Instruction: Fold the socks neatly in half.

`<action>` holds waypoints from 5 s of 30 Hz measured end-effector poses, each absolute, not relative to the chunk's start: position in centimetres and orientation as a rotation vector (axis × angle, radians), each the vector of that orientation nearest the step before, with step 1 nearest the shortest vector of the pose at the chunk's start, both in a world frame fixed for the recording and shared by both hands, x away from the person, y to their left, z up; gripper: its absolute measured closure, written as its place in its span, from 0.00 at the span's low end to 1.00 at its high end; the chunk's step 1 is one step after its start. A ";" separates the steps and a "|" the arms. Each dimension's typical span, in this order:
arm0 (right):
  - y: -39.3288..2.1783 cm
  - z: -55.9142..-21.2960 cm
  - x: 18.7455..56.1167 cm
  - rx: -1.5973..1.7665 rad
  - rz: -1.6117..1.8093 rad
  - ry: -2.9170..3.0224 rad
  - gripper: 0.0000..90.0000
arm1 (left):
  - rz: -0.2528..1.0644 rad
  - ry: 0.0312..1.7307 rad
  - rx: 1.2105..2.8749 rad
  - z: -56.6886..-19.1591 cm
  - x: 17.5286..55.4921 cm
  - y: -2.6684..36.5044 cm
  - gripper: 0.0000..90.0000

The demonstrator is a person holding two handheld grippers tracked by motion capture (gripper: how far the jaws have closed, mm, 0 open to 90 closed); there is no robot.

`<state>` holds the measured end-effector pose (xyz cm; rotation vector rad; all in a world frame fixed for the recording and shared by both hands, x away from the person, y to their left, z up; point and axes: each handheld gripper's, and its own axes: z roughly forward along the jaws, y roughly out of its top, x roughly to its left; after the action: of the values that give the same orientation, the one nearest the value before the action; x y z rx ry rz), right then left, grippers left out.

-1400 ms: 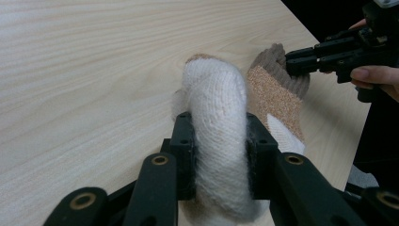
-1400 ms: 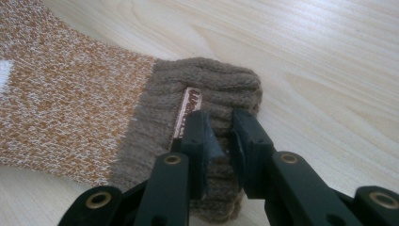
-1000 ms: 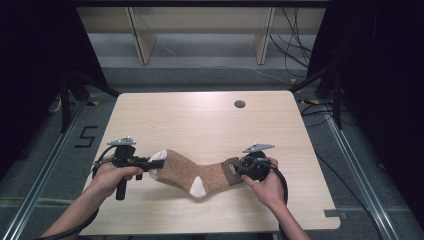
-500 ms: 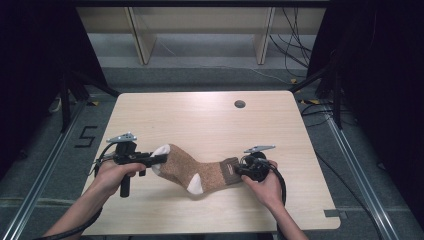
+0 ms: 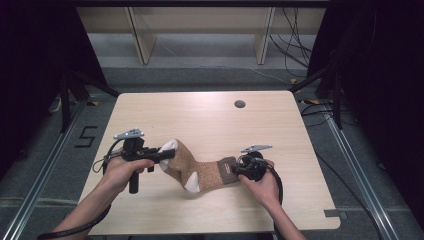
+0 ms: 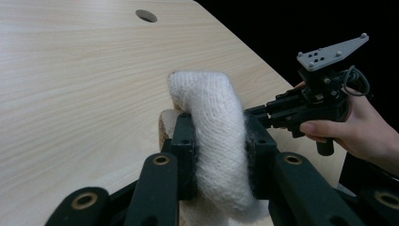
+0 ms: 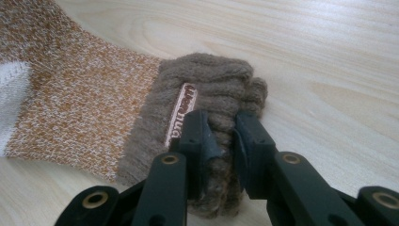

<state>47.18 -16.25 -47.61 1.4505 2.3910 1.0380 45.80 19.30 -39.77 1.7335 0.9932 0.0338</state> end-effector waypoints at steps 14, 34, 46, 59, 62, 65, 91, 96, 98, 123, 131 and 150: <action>-15.4 -47.7 47.4 1.419 1.048 2.402 0.83 | 0.051 0.951 1.756 -39.4 46.3 16.6 0.79; -14.5 -47.5 47.3 1.466 1.035 2.411 0.83 | 0.073 0.930 1.812 -40.5 47.1 12.5 0.79; -14.1 -47.4 47.3 1.468 1.031 2.433 0.82 | 0.103 0.937 1.875 -42.3 47.8 9.5 0.79; -15.2 -44.1 46.7 1.383 1.129 2.384 0.77 | 0.167 0.944 1.957 -44.4 48.4 6.6 0.77; -15.4 -43.4 46.6 1.384 1.155 2.356 0.77 | 0.174 0.942 1.965 -44.9 48.5 6.1 0.75; -15.6 -43.0 46.6 1.389 1.166 2.341 0.76 | 0.193 0.910 1.974 -45.1 48.6 5.7 0.71; -17.1 -41.2 48.2 1.440 1.268 2.230 0.66 | 0.347 0.663 2.112 -44.8 45.2 6.8 0.34; -16.3 -42.6 48.6 1.540 1.160 2.293 0.71 | 0.380 0.612 2.166 -45.5 45.5 6.0 0.52; -16.0 -43.2 48.6 1.539 1.116 2.330 0.80 | 0.356 0.622 2.161 -45.6 45.6 5.9 0.66; -15.1 -42.7 47.8 1.635 1.200 2.313 0.93 | 0.469 0.687 1.902 -42.0 45.0 9.1 0.91; -15.8 -44.9 47.9 1.680 1.005 2.294 0.90 | 0.424 0.633 1.967 -44.6 45.6 5.3 0.91; -14.8 -43.6 49.3 1.640 1.051 2.402 0.89 | 0.346 0.537 2.014 -46.5 44.9 4.4 0.77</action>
<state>49.25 -14.83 -43.62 1.6404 2.4018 1.0506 44.86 4.39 -46.49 2.0143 0.5365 0.3463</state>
